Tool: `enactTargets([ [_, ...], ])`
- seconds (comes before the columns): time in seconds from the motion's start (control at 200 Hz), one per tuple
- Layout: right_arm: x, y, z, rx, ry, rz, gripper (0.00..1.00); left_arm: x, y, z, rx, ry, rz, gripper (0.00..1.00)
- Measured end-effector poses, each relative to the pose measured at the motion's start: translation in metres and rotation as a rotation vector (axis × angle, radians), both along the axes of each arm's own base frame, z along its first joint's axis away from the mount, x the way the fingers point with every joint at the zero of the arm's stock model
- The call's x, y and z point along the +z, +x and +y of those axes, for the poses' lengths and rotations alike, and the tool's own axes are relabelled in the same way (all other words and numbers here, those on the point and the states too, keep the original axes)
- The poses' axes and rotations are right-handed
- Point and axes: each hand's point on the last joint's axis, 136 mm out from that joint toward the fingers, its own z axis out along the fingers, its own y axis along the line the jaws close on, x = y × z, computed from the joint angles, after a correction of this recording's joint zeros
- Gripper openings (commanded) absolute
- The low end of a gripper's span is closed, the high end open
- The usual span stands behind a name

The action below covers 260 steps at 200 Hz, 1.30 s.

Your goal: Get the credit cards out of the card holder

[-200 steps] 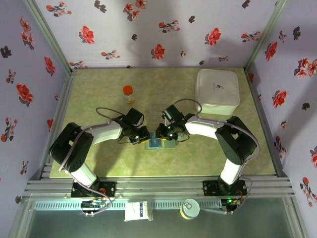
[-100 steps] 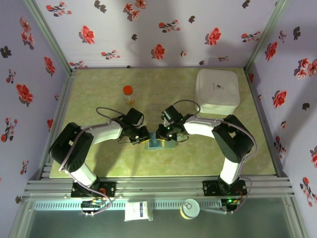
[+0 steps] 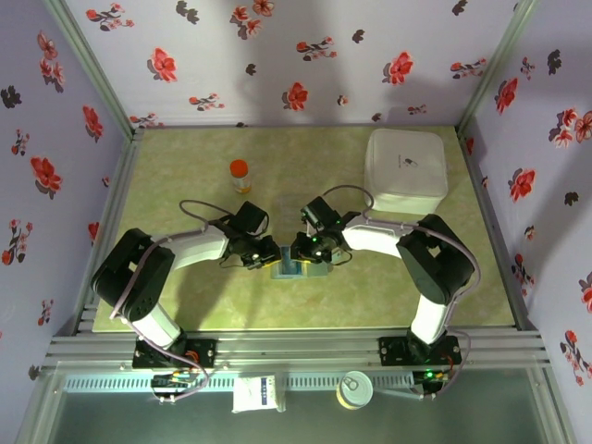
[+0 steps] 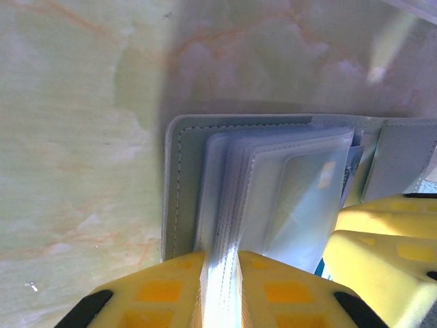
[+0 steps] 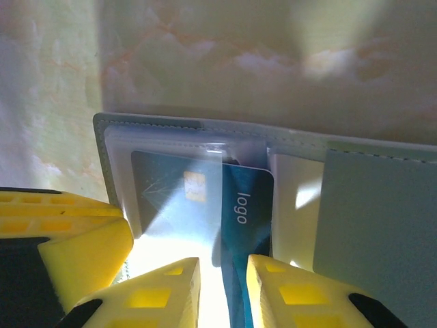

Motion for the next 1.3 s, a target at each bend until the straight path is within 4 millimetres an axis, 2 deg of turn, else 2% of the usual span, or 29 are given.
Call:
enactTargets([
  [0.325,0.003,0.000,-0.007,-0.007,-0.030,-0.017,0.27,0.001,0.001,0.000,0.000,-0.001,-0.003,0.13],
  [0.535,0.013,0.002,-0.010,-0.007,-0.030,-0.047,0.28,0.002,-0.002,0.003,0.000,0.009,0.009,0.12],
  [0.73,0.022,0.001,-0.014,-0.014,-0.021,-0.071,0.29,0.013,0.001,0.001,-0.003,0.000,-0.005,0.09],
  [1.005,0.010,-0.003,-0.026,-0.032,-0.030,-0.054,0.29,0.028,0.004,-0.015,-0.032,-0.027,-0.037,0.06],
  [1.3,0.006,-0.002,-0.030,-0.048,-0.029,-0.053,0.29,0.009,-0.006,-0.021,-0.061,0.005,0.002,0.03],
])
